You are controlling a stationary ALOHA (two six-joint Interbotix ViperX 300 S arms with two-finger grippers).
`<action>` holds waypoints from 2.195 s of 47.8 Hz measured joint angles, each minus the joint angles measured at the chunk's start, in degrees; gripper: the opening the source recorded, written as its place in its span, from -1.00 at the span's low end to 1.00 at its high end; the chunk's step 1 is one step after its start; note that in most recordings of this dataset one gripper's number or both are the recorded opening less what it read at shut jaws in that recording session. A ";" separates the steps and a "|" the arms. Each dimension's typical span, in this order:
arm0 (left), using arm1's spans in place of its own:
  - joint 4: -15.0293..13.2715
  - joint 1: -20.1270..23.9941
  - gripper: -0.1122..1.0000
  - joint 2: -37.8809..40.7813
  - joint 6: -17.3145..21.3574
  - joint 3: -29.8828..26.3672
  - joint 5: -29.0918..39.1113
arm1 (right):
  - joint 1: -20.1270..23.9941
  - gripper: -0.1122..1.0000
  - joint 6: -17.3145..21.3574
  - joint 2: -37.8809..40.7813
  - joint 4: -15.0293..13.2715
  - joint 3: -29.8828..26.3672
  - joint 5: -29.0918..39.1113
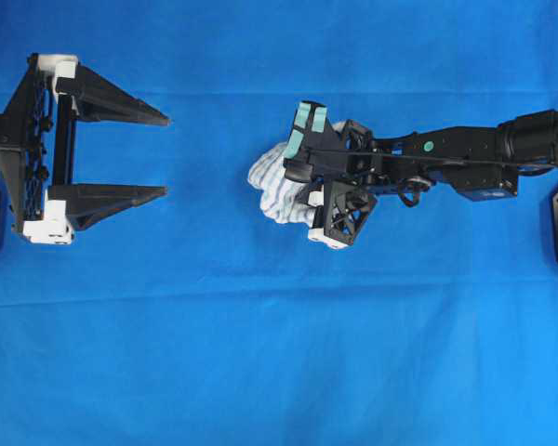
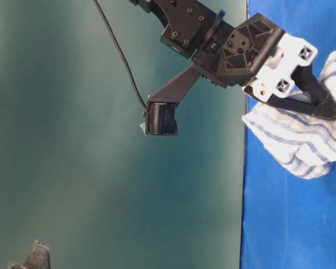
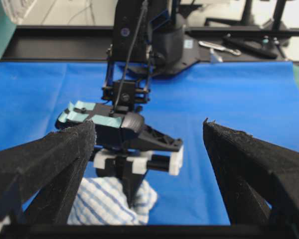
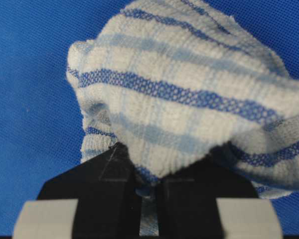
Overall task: Hand over the towel.
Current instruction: 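Open the right gripper, release the towel, and retract to the right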
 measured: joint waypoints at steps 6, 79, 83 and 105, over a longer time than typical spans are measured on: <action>0.09 0.00 0.85 0.09 0.00 0.09 0.00 | 0.00 -0.68 0.00 0.00 0.00 0.00 0.00; 0.00 0.53 0.85 0.09 0.09 1.14 -0.70 | 2.29 0.49 -0.26 -44.47 -5.63 18.98 -25.58; 0.00 0.44 0.85 0.09 0.09 1.23 -0.70 | 2.29 0.49 -0.26 -44.47 -5.63 18.98 -25.58; 0.00 0.53 0.83 -13.97 0.09 4.48 11.34 | 2.29 0.47 0.00 -60.38 -5.80 22.41 -11.16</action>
